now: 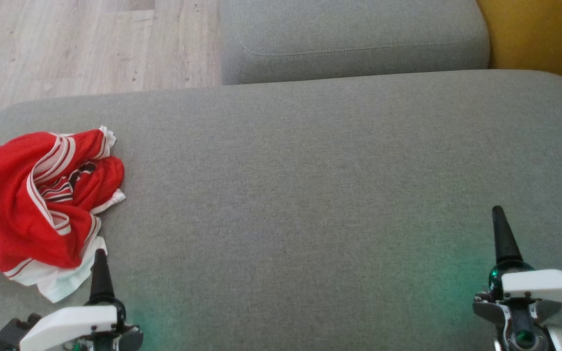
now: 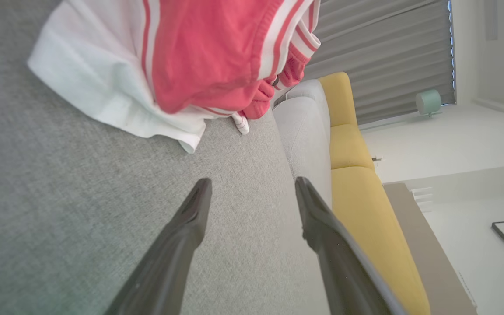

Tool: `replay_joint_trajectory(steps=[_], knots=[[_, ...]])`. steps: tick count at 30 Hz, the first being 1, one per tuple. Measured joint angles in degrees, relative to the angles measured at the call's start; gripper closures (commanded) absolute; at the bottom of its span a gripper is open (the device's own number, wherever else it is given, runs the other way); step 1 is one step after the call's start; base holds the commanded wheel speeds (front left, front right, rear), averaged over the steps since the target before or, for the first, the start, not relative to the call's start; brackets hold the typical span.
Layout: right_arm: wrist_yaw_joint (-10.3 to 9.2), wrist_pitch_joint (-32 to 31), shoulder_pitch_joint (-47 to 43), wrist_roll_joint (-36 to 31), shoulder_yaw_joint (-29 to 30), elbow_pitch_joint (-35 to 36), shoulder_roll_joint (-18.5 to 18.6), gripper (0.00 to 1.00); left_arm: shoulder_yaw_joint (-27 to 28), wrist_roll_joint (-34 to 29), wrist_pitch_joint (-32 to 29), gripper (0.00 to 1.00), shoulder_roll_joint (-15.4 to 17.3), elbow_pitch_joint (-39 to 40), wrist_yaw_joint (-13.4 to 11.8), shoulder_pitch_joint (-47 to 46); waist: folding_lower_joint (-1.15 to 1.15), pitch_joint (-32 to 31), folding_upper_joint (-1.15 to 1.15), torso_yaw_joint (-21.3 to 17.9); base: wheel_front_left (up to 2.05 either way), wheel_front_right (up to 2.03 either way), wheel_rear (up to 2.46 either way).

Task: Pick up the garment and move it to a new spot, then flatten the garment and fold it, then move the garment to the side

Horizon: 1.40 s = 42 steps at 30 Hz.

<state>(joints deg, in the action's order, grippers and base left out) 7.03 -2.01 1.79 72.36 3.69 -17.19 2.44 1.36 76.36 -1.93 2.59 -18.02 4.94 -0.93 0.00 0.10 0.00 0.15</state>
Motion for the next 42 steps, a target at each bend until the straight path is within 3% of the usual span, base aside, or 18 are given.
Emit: replay_joint_trajectory(steps=[42], knots=[[0.00,6.9,2.5,-34.2,-6.2,-0.2,0.0,0.00,-5.3,-32.2,6.8,0.00,3.0,-3.5,-3.4,-1.5,0.00,-0.4,0.00,0.0,0.00,0.00,0.00]])
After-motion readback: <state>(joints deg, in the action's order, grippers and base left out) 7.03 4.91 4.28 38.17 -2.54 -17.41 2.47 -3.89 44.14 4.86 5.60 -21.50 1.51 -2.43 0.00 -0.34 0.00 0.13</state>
